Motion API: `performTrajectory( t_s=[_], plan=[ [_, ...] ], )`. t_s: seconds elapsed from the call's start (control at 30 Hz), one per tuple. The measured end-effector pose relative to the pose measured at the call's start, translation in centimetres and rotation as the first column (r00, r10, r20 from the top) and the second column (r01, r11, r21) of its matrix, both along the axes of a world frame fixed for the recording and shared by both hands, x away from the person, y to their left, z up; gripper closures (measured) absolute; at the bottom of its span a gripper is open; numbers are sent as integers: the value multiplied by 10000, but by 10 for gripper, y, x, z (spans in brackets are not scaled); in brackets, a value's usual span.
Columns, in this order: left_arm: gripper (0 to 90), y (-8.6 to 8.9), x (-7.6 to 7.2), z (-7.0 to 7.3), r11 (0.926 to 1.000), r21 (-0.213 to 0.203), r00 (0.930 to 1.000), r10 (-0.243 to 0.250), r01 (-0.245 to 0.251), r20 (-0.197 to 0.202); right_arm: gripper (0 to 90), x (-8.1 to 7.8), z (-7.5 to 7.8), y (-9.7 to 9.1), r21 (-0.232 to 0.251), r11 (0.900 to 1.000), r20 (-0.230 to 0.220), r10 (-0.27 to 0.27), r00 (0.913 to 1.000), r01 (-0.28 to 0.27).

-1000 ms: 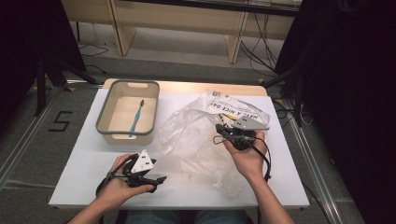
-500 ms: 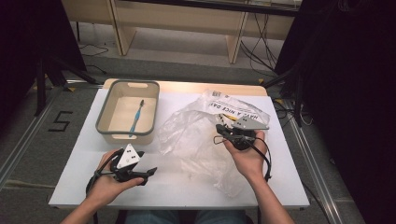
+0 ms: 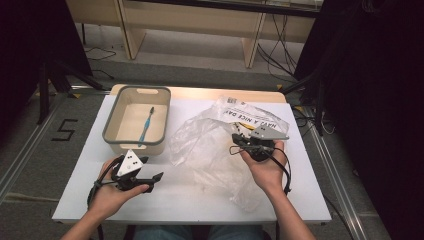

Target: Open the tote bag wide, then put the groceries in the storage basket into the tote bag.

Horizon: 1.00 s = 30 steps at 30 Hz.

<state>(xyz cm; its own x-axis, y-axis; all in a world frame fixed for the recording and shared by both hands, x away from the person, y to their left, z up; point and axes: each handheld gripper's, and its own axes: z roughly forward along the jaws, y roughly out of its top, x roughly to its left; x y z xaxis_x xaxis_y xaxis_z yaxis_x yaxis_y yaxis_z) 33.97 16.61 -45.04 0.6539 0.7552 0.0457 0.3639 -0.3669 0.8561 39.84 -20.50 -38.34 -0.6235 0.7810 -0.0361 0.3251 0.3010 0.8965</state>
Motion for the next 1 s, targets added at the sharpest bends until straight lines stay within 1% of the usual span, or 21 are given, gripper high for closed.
performTrajectory(
  t_s=[0.07,0.17,0.33,0.4,0.47,0.57,0.6,0.67,0.73,0.87,1.0],
  plan=[
    [269,0,0,0,10000,71,10000,-34,34,-27,900,0,0,0,1,10000,10,2,10000,-2],
    [268,0,0,0,10000,55,10000,-15,15,-9,900,0,0,0,22,10000,16,-4,10000,4],
    [273,3,2,2,9997,70,9997,231,-230,-108,900,0,0,0,47,10000,-12,-31,10000,31],
    [277,5,3,5,9993,125,9992,364,-361,-174,900,0,0,0,40,10000,31,-19,10000,18],
    [278,7,5,9,9989,70,9987,458,-456,-240,900,0,1,-1,63,10000,7,-29,10000,29],
    [290,11,10,14,9972,130,9968,746,-742,-280,900,0,0,-3,51,10000,-11,8,10000,-8],
    [292,11,11,15,9966,85,9963,816,-813,-284,900,-1,0,-3,60,10000,11,11,10000,-11],
    [294,13,14,18,9968,83,9965,796,-794,-271,900,-2,0,-2,106,9999,-17,-16,10000,16],
    [285,18,15,21,9978,131,9974,660,-657,-298,900,-2,0,-3,100,9999,0,-24,10000,24],
    [283,29,16,25,9960,49,9957,897,-896,-242,900,-2,0,-6,93,9999,22,-87,10000,86],
    [285,35,21,27,9939,40,9935,1103,-1102,-274,900,-2,0,-5,30,10000,9,-75,10000,75]
  ],
)
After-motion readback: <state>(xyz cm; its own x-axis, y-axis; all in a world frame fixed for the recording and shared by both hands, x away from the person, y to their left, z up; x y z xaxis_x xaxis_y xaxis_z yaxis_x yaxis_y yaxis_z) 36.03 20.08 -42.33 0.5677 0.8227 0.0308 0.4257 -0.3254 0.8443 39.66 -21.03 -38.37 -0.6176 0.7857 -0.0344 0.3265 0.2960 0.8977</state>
